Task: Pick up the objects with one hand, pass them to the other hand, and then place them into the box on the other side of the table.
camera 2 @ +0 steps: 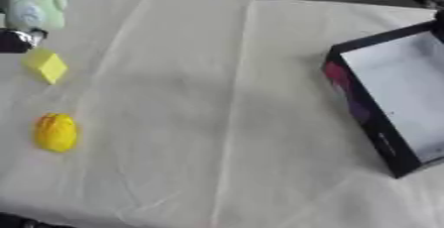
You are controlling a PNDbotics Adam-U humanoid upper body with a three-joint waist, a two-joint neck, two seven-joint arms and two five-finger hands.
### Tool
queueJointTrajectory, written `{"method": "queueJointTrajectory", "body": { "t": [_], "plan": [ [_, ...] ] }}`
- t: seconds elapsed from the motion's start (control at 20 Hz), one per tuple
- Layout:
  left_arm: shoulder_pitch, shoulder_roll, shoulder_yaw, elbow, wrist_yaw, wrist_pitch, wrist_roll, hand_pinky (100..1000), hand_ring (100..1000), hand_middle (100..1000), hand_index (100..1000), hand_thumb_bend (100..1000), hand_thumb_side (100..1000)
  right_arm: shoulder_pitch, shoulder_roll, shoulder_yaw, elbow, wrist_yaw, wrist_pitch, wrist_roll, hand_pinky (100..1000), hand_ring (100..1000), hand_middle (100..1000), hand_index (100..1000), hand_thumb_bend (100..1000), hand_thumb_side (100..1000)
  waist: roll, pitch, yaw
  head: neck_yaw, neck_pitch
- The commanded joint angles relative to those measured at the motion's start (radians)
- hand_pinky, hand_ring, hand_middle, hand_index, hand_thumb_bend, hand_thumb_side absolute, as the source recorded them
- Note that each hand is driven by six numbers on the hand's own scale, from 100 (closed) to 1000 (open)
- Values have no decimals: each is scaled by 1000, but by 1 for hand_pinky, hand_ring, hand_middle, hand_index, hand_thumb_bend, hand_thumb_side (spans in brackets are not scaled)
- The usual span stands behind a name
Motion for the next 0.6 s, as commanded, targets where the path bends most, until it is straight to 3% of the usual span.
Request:
{"method": "queueJointTrajectory", "body": {
  "t": [0.05, 0.1, 0.15, 0.2, 0.6],
  "plan": [
    [-3, -56, 16, -35, -66, -2, 48, 796, 686, 556, 481, 136, 100, -58, -15, 43, -15, 40, 23, 42, 1000, 941, 1000, 1000, 100, 381, -12, -44, 0, -9, -1],
    [-1, -73, 14, -37, -86, -4, 57, 797, 687, 557, 481, 136, 100, -75, -8, 59, -15, 56, 31, 51, 1000, 943, 1000, 1000, 100, 395, -13, -45, -1, -11, -1],
    [0, -91, 12, -41, -107, -8, 67, 796, 687, 558, 482, 135, 100, -95, 0, 77, -15, 73, 41, 62, 1000, 944, 1000, 1000, 100, 332, -14, -46, 0, -15, -1],
    [1, -107, 10, -44, -126, -11, 77, 796, 687, 556, 482, 133, 100, -113, 9, 94, -15, 89, 49, 71, 1000, 944, 1000, 1000, 100, 393, -14, -47, 0, -18, -1],
    [-1, -211, -1, -31, -239, -32, 140, 760, 671, 555, 483, 122, 100, -230, 88, 204, -15, 205, 100, 112, 1000, 950, 1000, 1000, 100, 428, -20, -52, -4, -41, -1]
  ]
}}
